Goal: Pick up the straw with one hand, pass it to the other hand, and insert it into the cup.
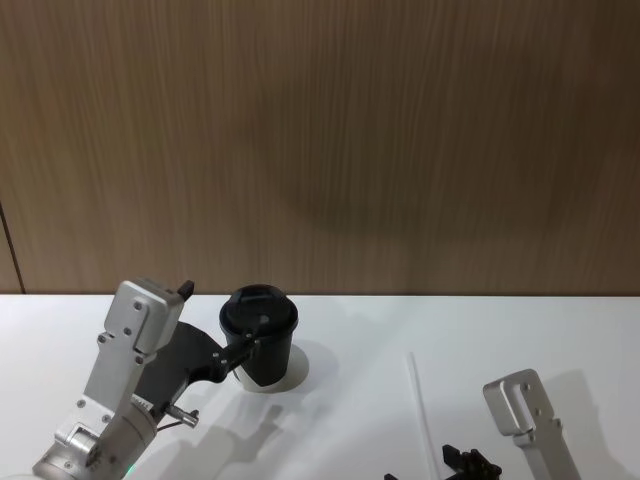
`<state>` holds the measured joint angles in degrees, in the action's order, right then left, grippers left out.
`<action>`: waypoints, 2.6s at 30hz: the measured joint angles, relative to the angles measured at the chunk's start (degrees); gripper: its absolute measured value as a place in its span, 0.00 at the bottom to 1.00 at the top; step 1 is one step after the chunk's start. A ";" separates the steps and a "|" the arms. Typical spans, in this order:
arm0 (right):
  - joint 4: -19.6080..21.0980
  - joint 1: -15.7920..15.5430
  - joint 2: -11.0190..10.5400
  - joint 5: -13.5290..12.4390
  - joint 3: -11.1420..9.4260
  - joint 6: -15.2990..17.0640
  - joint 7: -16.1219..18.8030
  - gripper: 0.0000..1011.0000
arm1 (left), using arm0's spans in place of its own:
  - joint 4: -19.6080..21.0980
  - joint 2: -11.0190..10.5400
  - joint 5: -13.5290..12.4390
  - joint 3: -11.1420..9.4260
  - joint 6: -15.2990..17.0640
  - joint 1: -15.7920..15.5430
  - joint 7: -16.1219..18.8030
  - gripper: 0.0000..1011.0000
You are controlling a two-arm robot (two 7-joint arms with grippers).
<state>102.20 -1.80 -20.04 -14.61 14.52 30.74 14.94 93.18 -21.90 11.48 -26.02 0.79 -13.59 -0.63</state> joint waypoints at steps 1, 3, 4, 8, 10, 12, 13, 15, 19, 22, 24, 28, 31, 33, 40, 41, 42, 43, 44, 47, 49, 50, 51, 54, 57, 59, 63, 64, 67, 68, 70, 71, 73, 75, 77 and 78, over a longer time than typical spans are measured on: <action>-0.03 0.01 0.02 -0.14 -0.02 0.09 0.00 0.99 | -0.01 0.00 0.00 0.00 0.00 0.00 0.00 0.99; -0.04 0.01 0.04 -0.25 -0.02 0.20 0.00 0.95 | 0.00 0.00 0.00 0.00 0.00 0.00 0.00 0.99; -0.06 0.03 0.06 -0.34 -0.02 0.31 0.01 0.94 | 0.00 0.00 0.01 0.00 0.00 0.00 0.00 0.99; -0.11 0.05 0.11 -0.58 -0.03 0.51 0.01 0.84 | 0.00 0.00 0.00 0.00 0.00 0.00 0.00 0.99; -0.14 0.06 0.12 -0.68 -0.04 0.64 0.02 0.79 | 0.00 0.00 0.00 0.00 0.00 0.00 0.00 0.99; -0.15 0.07 0.13 -0.73 -0.04 0.70 0.02 0.71 | 0.00 0.00 0.00 0.00 0.00 0.00 0.00 0.99; -0.17 0.08 0.14 -0.77 -0.04 0.76 0.03 0.68 | 0.00 0.00 0.00 0.00 0.00 0.00 0.00 0.99; -0.17 0.08 0.14 -0.82 -0.03 0.80 0.03 0.64 | 0.00 0.00 0.00 0.00 0.00 0.00 0.00 0.99; -0.20 0.08 0.16 -0.92 -0.01 0.88 0.05 0.52 | 0.00 0.00 0.00 0.00 0.00 0.00 0.00 0.99; -0.22 0.09 0.18 -0.98 0.00 0.95 0.07 0.42 | 0.00 0.00 0.00 0.00 0.00 0.00 0.00 0.99; -0.24 0.08 0.19 -1.02 0.00 1.01 0.08 0.33 | 0.00 0.00 0.00 0.00 0.00 0.00 0.00 0.99; -0.25 0.08 0.20 -1.06 0.01 1.08 0.10 0.22 | 0.00 0.00 0.00 0.00 0.00 0.00 0.00 0.99; -0.25 0.08 0.21 -1.09 0.01 1.12 0.11 0.12 | 0.00 0.00 0.00 0.00 0.00 0.00 0.00 0.99; -0.26 0.08 0.21 -1.11 0.02 1.13 0.12 0.09 | 0.00 0.00 0.00 0.00 0.00 0.00 0.00 0.99; -0.25 0.08 0.20 -1.16 0.00 1.17 0.14 0.01 | 0.00 0.00 0.00 0.00 0.00 0.00 0.00 0.99; -0.25 0.08 0.20 -1.16 0.00 1.17 0.14 0.01 | -0.01 0.00 0.00 0.00 0.00 0.00 0.00 0.99; -0.25 0.08 0.20 -1.16 0.00 1.17 0.14 0.00 | 0.00 0.00 0.00 0.00 0.00 0.00 0.00 0.99; -0.25 0.08 0.19 -1.17 0.00 1.17 0.14 0.00 | 0.00 0.00 0.00 0.00 0.00 0.00 0.00 0.99; -0.25 0.08 0.19 -1.18 -0.02 1.15 0.14 0.00 | 0.00 0.00 0.00 0.00 0.00 0.00 0.00 0.99; -0.28 -0.01 0.22 -1.18 -0.15 0.77 -0.03 0.00 | 0.00 0.00 0.00 0.00 0.00 0.00 0.00 0.99; -0.31 -0.22 0.37 -1.13 -0.46 0.07 -0.53 0.00 | 0.00 0.00 0.00 0.00 0.00 0.00 0.00 0.99; -0.32 -0.29 0.43 -1.05 -0.57 -0.28 -0.79 0.00 | 0.00 0.00 0.00 0.00 0.00 0.00 0.00 0.99; -0.32 -0.35 0.48 -1.00 -0.67 -0.50 -0.93 0.00 | 0.00 0.00 0.00 -0.01 0.00 0.00 0.00 0.99; -0.32 -0.67 0.74 -0.60 -1.14 -2.03 -1.73 0.00 | 0.00 0.00 0.00 0.00 0.00 0.00 0.00 0.99; -0.25 -0.94 0.86 -0.11 -1.66 -3.77 -2.40 0.00 | -0.01 0.00 0.00 0.00 0.00 0.00 0.00 0.99; -0.06 -1.18 0.86 0.27 -2.07 -5.04 -2.78 0.00 | -0.01 0.00 0.00 0.00 0.00 0.00 0.00 0.99; 0.39 -1.52 0.64 1.10 -2.70 -7.39 -3.19 0.00 | -0.01 0.00 0.00 0.00 0.00 0.00 0.00 0.99; 0.48 -1.57 0.55 1.26 -2.81 -8.04 -3.22 0.00 | 0.00 0.00 0.00 0.00 0.00 0.00 0.00 0.99; 0.94 -1.78 0.01 2.00 -3.19 -9.91 -3.23 0.00 | 0.00 0.00 0.00 0.00 0.00 0.00 0.00 0.99; 1.22 -1.87 -0.37 2.35 -3.39 -10.98 -3.18 0.00 | -0.01 0.00 0.00 0.00 0.00 0.00 0.00 0.99; 1.48 -1.91 -0.77 2.70 -3.53 -11.95 -3.01 0.00 | -0.01 0.00 0.00 0.00 0.00 0.00 0.00 0.99; 1.63 -1.92 -0.98 2.89 -3.62 -12.50 -2.87 0.00 | -0.01 0.00 0.00 0.00 0.00 0.00 0.00 0.99; 2.07 -1.93 -1.68 3.50 -3.85 -14.10 -2.29 0.00 | 0.00 0.00 0.00 0.00 0.00 0.00 0.00 0.99; 2.60 -1.93 -2.56 4.04 -4.10 -15.58 -1.62 0.00 | 0.00 0.00 0.00 0.00 0.00 0.00 0.00 0.99; 3.11 -1.86 -3.55 4.58 -4.33 -17.24 -0.70 0.00 | -0.01 0.00 0.00 0.00 0.00 0.00 0.00 0.99; 3.11 -1.86 -3.55 4.58 -4.33 -17.24 -0.70 0.00 | 0.00 0.00 0.00 0.00 0.00 0.00 0.00 0.99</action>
<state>105.31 -3.65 -23.59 -10.03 10.19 13.50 14.23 93.18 -21.89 11.48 -26.02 0.79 -13.59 -0.63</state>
